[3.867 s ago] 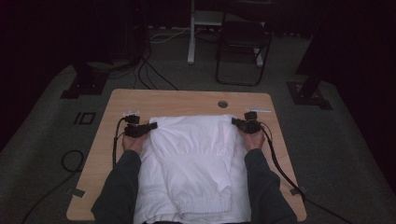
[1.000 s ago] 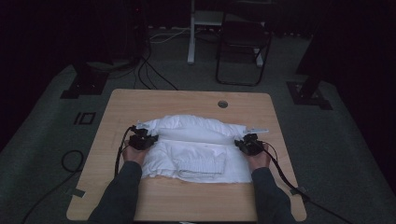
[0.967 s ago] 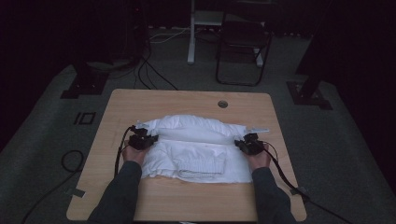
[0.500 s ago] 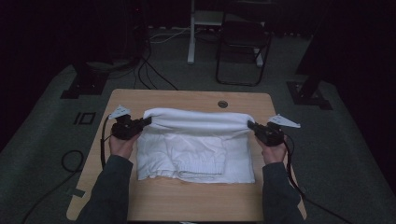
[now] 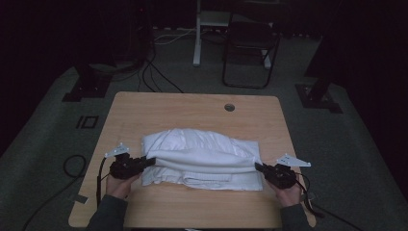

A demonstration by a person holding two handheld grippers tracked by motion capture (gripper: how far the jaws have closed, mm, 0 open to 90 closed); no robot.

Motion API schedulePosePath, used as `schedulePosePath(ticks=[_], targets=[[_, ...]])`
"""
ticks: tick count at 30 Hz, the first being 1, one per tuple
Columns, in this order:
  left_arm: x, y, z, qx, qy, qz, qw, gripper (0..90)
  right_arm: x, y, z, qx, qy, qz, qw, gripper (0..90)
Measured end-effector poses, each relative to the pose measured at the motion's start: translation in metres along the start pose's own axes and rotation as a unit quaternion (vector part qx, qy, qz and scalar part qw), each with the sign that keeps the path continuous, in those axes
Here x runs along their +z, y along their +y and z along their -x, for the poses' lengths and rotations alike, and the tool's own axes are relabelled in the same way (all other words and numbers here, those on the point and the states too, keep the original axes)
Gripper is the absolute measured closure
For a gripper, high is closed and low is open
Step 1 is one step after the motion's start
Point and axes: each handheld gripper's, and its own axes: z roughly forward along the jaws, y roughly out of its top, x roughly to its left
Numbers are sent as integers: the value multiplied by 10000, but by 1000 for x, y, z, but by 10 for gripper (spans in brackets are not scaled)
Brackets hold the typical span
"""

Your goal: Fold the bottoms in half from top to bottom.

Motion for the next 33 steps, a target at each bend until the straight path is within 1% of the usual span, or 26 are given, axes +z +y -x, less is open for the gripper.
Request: schedulePosePath(ticks=[1, 2, 3, 5, 6, 8, 10, 12, 14, 16, 18, 19, 20, 21, 22, 24, 25, 27, 28, 30, 32, 33], targets=[[-4, 2, 0, -48, 79, 110, 9999, 569, -1, -1, 0, -40, -9, -24, 10000, 701], [-9, 6, 0, -63, 121, 245, 9996, 522, -3, 1, 0, -80, -86, 50, 9999, 620], [-14, 12, 2, -39, 164, 380, 9991, 490, -6, 5, -1, -91, -125, 163, 9997, 568], [-18, 27, 9, 146, 302, 501, 9982, 483, -8, 17, -3, -101, -124, 363, 9992, 536], [-17, 35, 13, 237, 356, 494, 9979, 490, -7, 25, -6, -119, -111, 396, 9991, 534], [-7, 48, 22, 387, 396, 404, 9976, 536, 3, 39, -14, -225, -166, 364, 9989, 526], [9, 58, 31, 518, 445, 221, 9974, 573, 20, 51, -25, -298, -176, 264, 9991, 529], [29, 64, 40, 635, 406, -5, 9972, 599, 39, 60, -37, -466, -191, 104, 9987, 540], [49, 65, 49, 740, 363, -167, 9965, 622, 56, 65, -50, -647, -194, -35, 9977, 559], [67, 60, 57, 801, 298, -377, 9956, 637, 71, 67, -62, -792, -234, -170, 9964, 585], [82, 50, 62, 809, 193, -663, 9943, 664, 81, 64, -71, -876, -192, -334, 9954, 627], [87, 44, 64, 820, 177, -767, 9935, 682, 84, 61, -74, -906, -185, -410, 9949, 642], [91, 37, 66, 884, 194, -872, 9921, 701, 87, 56, -76, -940, -212, -490, 9941, 654], [94, 30, 67, 934, 201, -976, 9906, 715, 88, 51, -77, -975, -243, -543, 9935, 659], [95, 24, 68, 966, 235, -1033, 9897, 723, 89, 46, -77, -991, -225, -584, 9931, 666], [94, 12, 67, 971, 171, -1059, 9895, 726, 88, 35, -76, -959, -189, -649, 9931, 670], [93, 6, 67, 978, 180, -1079, 9892, 727, 86, 29, -77, -951, -176, -667, 9931, 673], [90, -6, 68, 1082, 254, -1130, 9874, 728, 81, 18, -77, -972, -166, -659, 9929, 675], [87, -11, 68, 1102, 308, -1082, 9875, 726, 77, 14, -77, -1011, -188, -646, 9926, 678], [80, -18, 66, 1109, 422, -982, 9881, 723, 70, 10, -78, -1103, -340, -621, 9914, 684], [71, -22, 64, 1078, 501, -843, 9893, 710, 63, 5, -78, -1150, -512, -607, 9902, 695], [67, -24, 63, 1108, 628, -819, 9885, 708, 60, 3, -77, -1183, -600, -621, 9892, 699]])
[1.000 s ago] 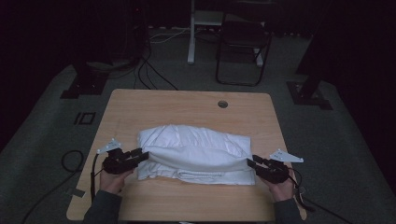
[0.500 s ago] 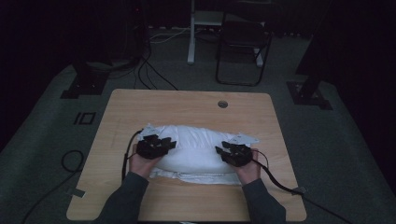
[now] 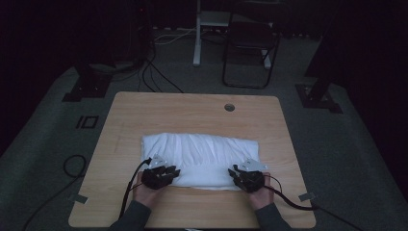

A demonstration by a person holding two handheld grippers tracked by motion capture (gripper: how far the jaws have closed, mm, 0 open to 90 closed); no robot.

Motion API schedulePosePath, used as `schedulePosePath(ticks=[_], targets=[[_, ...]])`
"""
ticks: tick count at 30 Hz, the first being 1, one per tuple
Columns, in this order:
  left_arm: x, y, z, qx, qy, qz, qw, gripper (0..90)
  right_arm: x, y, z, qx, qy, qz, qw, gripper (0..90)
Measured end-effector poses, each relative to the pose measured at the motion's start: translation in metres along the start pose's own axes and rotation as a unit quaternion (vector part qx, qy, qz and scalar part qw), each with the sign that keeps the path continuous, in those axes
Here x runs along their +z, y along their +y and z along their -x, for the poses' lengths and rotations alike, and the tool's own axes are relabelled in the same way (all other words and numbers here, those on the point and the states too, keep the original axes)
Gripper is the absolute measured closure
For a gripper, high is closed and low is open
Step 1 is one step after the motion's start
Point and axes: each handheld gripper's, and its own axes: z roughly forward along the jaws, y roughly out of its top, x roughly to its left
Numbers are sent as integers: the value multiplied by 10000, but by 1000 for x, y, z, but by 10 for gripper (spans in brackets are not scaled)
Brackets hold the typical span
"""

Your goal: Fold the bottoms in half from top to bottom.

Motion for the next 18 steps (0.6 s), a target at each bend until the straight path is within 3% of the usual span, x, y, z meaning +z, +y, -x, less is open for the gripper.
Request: schedulePosePath(ticks=[2, 3, 4, 5, 8, 16, 18], targets=[[-4, -5, -4, 7, 304, 40, 9995, 713, -1, -7, 2, -25, -170, -73, 9998, 698], [-4, -5, -4, 7, 304, 40, 9995, 716, -1, -7, 2, -25, -170, -73, 9998, 698], [-6, -9, -8, -46, 605, 74, 9981, 716, 0, -11, 4, -2, -235, -123, 9996, 697], [-6, -11, -10, -41, 687, 38, 9976, 714, 2, -16, 8, 149, -200, -173, 9995, 695], [-2, -14, -14, -158, 957, -53, 9953, 689, 7, -18, 9, 146, -200, -199, 9995, 694], [3, -14, -21, -364, 818, -104, 9959, 682, 16, -20, 10, 111, -175, -208, 9996, 695], [2, -14, -23, -502, 731, -72, 9960, 673, 17, -20, 10, 105, -169, -207, 9996, 695]])
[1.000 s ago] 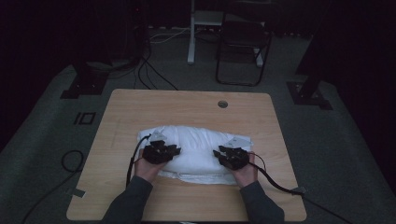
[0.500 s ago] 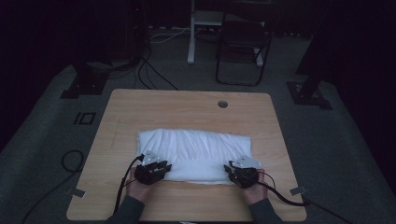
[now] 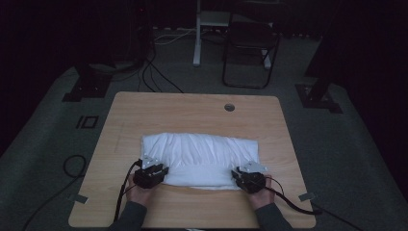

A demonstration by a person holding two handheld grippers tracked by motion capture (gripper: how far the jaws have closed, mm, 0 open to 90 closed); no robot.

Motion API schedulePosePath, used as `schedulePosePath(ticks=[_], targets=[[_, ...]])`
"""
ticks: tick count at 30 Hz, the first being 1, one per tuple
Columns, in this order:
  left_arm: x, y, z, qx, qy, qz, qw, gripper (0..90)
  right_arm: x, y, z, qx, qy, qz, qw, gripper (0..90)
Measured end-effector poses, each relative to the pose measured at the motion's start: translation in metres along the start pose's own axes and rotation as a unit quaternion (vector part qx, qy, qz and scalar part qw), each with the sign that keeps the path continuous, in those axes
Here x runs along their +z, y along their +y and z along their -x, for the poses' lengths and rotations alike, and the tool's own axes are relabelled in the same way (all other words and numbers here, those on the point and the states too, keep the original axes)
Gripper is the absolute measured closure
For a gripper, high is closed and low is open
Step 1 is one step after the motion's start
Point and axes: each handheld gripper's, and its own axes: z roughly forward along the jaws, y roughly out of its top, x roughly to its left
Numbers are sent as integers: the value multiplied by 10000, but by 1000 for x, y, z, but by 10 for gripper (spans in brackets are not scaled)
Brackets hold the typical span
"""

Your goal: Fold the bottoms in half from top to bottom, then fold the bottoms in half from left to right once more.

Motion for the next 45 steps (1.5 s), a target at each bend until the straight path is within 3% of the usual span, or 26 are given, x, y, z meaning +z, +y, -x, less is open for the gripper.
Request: schedulePosePath(ticks=[3, 6, 8, 11, 15, 17, 20, 23, 30, 36, 37, 40, 45], targets=[[-6, 3, -6, -142, -128, 217, 9996, 546, 0, 0, 0, -10, -2, 9, 10000, 694], [-14, 8, -11, -185, 130, 452, 9987, 395, 0, 0, 0, -18, 1, 10, 10000, 693], [-15, 10, -19, -354, 295, 530, 9975, 333, 1, 0, 0, -27, -1, 16, 10000, 692], [-14, 9, -28, -521, 621, 450, 9957, 278, 0, -1, 0, -54, -11, 22, 10000, 689], [-5, 7, -35, -598, 1072, 135, 9923, 165, 0, -1, 0, -71, -9, 22, 10000, 687], [0, 6, -39, -700, 1115, -4, 9913, 144, 0, -1, 0, -71, -8, 22, 10000, 687], [4, 5, -44, -822, 1227, -170, 9889, 18, 0, -1, -1, -91, -3, 27, 10000, 683], [7, 3, -46, -905, 1301, -232, 9871, 0, 0, -2, 1, -55, 65, 60, 9999, 680], [9, 2, -44, -906, 1462, -254, 9848, 0, 0, -3, 2, -65, 118, 93, 9999, 674], [7, 2, -43, -812, 1341, -216, 9874, 20, 0, -3, 3, -80, 141, 102, 9998, 663], [6, 2, -40, -804, 1287, -176, 9883, 58, 0, -3, 3, -79, 145, 106, 9998, 658], [4, 0, -33, -787, 1131, -24, 9905, 290, 0, -3, 2, -83, 147, 109, 9998, 653], [2, 0, -31, -785, 860, 37, 9932, 502, 0, -3, 2, -78, 155, 111, 9998, 648]])
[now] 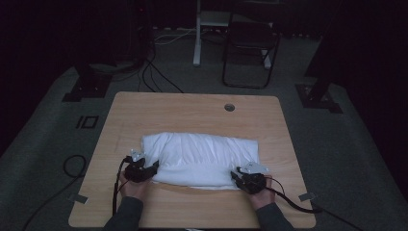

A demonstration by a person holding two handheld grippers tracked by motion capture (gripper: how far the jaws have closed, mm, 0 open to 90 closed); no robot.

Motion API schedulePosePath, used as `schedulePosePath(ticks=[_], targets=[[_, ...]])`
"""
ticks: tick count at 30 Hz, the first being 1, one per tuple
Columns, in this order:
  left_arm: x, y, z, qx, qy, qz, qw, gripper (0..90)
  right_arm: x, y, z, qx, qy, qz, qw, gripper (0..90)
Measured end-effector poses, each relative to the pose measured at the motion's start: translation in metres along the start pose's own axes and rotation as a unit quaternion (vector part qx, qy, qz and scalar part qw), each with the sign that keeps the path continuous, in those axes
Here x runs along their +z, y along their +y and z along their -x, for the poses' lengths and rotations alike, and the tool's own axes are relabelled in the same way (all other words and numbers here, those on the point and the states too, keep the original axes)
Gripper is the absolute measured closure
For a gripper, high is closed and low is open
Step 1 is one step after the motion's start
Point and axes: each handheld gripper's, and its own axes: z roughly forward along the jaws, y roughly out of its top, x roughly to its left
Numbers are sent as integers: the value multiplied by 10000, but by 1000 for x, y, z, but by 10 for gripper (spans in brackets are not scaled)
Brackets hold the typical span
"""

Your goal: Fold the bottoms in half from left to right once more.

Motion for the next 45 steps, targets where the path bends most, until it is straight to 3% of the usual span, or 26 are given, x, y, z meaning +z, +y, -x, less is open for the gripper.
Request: schedulePosePath(ticks=[2, 7, 9, 12, 15, 17, 19, 21, 24, 26, 27, 31, 36, 39, 41, 42, 44, 45], targets=[[0, -1, 1, -34, -181, 4, 9998, 636, 0, 0, 0, 1, 1, 0, 10000, 648], [-1, 1, -1, -111, -379, -6, 9992, 805, -1, 1, 0, 79, 39, 4, 10000, 621], [-3, 2, -4, -148, -465, 28, 9988, 820, -3, 5, 0, 113, 52, 7, 9999, 592], [-9, 5, -8, -240, -572, 129, 9980, 829, -9, 21, -2, 122, 59, 281, 9995, 559], [-17, 9, -9, -253, -634, 294, 9972, 831, -13, 37, -7, 68, 153, 552, 9983, 555], [-24, 13, -10, -197, -679, 453, 9965, 832, -11, 54, -16, 15, 346, 697, 9970, 553], [-31, 20, -9, -173, -710, 596, 9955, 833, -9, 58, -19, -13, 396, 729, 9966, 553], [-39, 29, -8, -120, -769, 757, 9941, 836, 6, 70, -35, -140, 678, 658, 9954, 558], [-51, 41, -3, -38, -890, 986, 9911, 838, 31, 71, -48, -340, 628, 158, 9973, 588], [-58, 48, 1, 5, -1038, 1145, 9880, 838, 49, 68, -53, -428, 679, -224, 9965, 601], [-60, 52, 5, 67, -1030, 1227, 9871, 839, 54, 68, -54, -437, 714, -187, 9963, 612], [-69, 62, 14, 212, -1159, 1390, 9833, 838, 61, 70, -52, -242, 858, -182, 9959, 618], [-68, 68, 23, 317, -1218, 1418, 9819, 838, 60, 69, -54, -131, 793, -158, 9966, 619], [-66, 70, 24, 341, -1222, 1410, 9819, 838, 55, 77, -46, -117, 981, -321, 9946, 597], [-66, 71, 24, 359, -1239, 1394, 9818, 838, 47, 85, -39, -163, 870, -189, 9959, 621], [-66, 71, 24, 369, -1241, 1389, 9818, 838, 40, 92, -32, -105, 701, 21, 9975, 648], [-66, 73, 25, 398, -1241, 1376, 9819, 838, 34, 104, -18, 195, 620, 285, 9975, 680], [-66, 74, 26, 396, -1255, 1392, 9815, 838, 34, 111, -12, 235, 535, 317, 9978, 684]])
